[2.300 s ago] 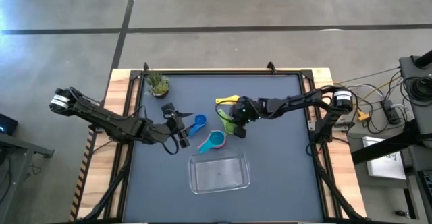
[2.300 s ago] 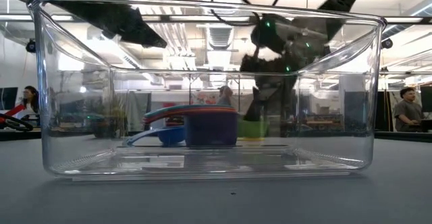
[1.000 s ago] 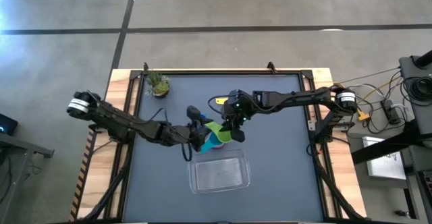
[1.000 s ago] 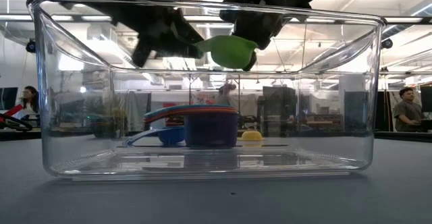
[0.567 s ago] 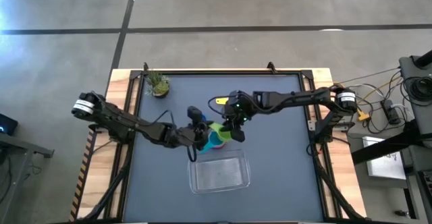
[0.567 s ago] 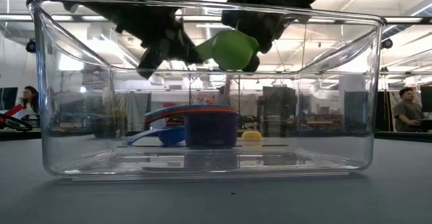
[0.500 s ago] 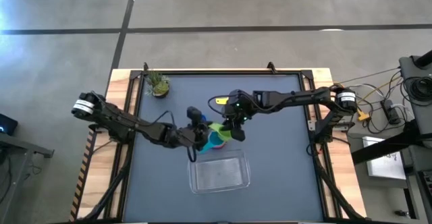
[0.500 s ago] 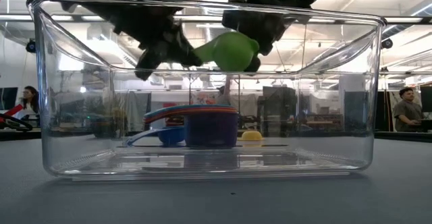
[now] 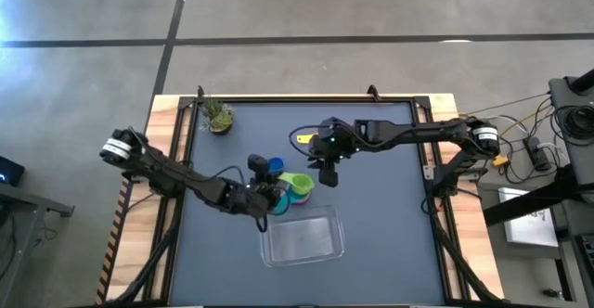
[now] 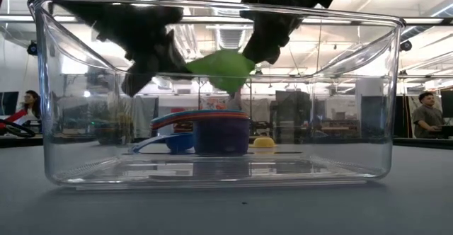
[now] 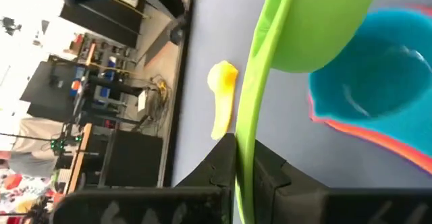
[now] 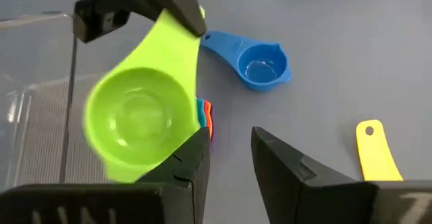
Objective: Nest measuring cups in basket
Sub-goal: Stack the green measuring cup on top of the light blue measuring cup, then stack the blue measuring cup on top of the green measuring cup, then stack the yellow measuring cup on top of the blue measuring cup
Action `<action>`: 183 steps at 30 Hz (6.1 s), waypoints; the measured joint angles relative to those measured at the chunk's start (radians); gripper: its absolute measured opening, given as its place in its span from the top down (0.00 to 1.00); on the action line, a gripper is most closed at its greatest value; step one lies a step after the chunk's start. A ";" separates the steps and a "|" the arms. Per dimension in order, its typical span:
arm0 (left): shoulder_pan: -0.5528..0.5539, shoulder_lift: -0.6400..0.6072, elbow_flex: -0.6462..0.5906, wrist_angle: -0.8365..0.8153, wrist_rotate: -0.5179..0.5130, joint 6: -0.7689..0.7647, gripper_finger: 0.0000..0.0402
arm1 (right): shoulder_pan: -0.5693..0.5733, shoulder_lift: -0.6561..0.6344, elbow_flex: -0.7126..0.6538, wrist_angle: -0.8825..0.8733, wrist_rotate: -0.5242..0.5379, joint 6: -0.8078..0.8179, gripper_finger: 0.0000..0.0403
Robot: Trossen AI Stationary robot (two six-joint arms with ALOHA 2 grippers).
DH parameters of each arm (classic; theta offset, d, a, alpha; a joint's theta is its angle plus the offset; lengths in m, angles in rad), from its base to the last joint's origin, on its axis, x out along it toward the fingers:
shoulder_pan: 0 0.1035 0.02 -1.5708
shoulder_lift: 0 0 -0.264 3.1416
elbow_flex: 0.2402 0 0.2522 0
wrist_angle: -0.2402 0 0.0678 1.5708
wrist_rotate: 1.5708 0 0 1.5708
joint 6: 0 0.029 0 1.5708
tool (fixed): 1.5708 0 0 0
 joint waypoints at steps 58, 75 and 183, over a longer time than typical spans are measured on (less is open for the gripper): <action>0.130 -0.138 -0.173 -0.189 0.459 -0.840 0.49 | 0.000 0.000 -0.062 0.004 0.000 0.012 0.80; 0.266 0.028 -0.117 -0.250 0.521 -0.886 0.30 | 0.000 0.000 -0.063 0.003 0.000 0.012 0.81; 0.238 -0.368 -0.331 0.489 0.719 -0.298 0.40 | -0.442 0.225 -0.300 0.486 -0.123 -0.398 0.37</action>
